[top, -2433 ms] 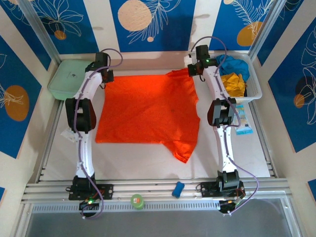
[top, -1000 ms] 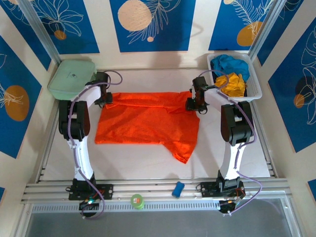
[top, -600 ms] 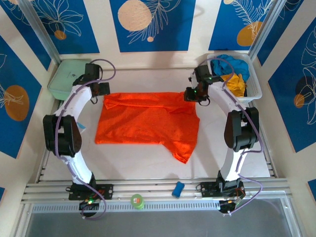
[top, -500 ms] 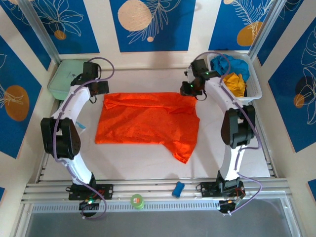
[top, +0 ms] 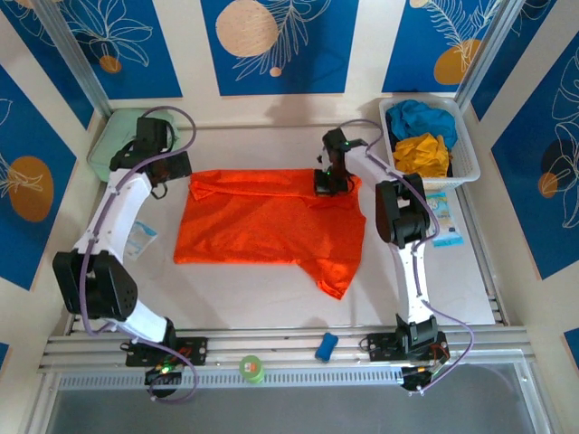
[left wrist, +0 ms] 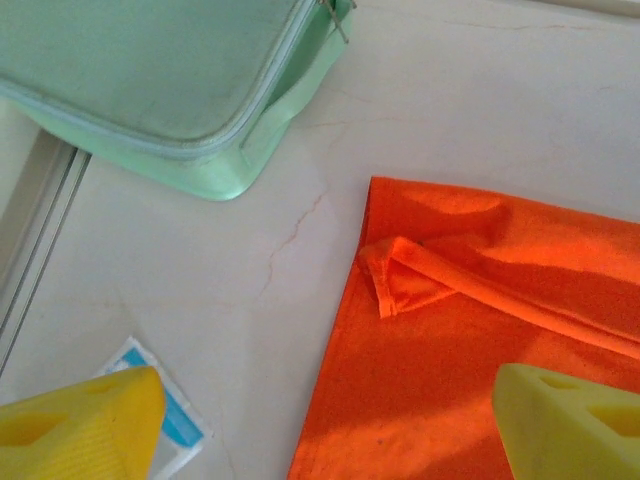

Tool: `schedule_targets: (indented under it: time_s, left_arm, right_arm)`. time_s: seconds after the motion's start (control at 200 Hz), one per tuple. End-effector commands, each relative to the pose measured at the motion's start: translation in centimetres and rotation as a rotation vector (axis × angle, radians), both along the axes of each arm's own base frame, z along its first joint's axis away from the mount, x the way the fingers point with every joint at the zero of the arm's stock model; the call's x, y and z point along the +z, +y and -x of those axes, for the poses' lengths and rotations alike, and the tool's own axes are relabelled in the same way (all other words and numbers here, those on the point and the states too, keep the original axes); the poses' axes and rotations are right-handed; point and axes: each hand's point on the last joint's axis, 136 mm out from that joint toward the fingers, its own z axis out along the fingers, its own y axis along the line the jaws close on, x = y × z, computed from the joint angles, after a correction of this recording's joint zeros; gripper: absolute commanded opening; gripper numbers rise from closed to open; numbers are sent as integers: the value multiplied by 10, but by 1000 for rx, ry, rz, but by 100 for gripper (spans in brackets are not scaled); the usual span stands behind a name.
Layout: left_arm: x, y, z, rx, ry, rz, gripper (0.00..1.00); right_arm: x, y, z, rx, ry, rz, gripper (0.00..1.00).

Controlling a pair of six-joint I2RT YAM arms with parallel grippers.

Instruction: Fold and stack the t-shirts

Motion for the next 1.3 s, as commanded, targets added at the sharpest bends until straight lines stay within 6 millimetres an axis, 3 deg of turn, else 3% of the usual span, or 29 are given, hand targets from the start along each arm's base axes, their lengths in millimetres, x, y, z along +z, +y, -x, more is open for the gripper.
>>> schedule_targets:
  time_s: [0.0, 0.16, 0.29, 0.365, 0.465, 0.635, 0.735, 0.921, 1.106, 1.296]
  left_arm:
    - [-9, 6, 32, 59, 86, 18, 85]
    - [-9, 11, 52, 95, 114, 16, 90]
    - [-13, 13, 69, 118, 151, 23, 95]
    - [-21, 12, 82, 134, 202, 36, 95]
    - [-42, 13, 105, 166, 286, 51, 95]
    - [-87, 14, 143, 243, 414, 114, 86]
    - [-111, 19, 157, 312, 455, 171, 83]
    - [-155, 12, 172, 403, 512, 351, 71]
    - [-191, 5, 169, 455, 545, 424, 55]
    - [-204, 18, 173, 529, 559, 368, 46]
  right_arm:
    - [27, 21, 19, -33, -30, -75, 0]
    - [12, 26, 41, -59, -16, -39, 0]
    - [3, 19, 41, -80, -23, 38, 0]
    - [7, 14, 37, -92, -40, 58, 0]
    - [29, 9, 30, -91, -91, 63, 4]
    - [92, 0, 27, -55, -239, 51, 11]
    - [130, -5, 37, -25, -329, 27, 17]
    - [176, -17, 69, 16, -445, -15, 22]
    - [190, -28, 105, 29, -499, -57, 26]
    - [194, -40, 130, 18, -532, -89, 30]
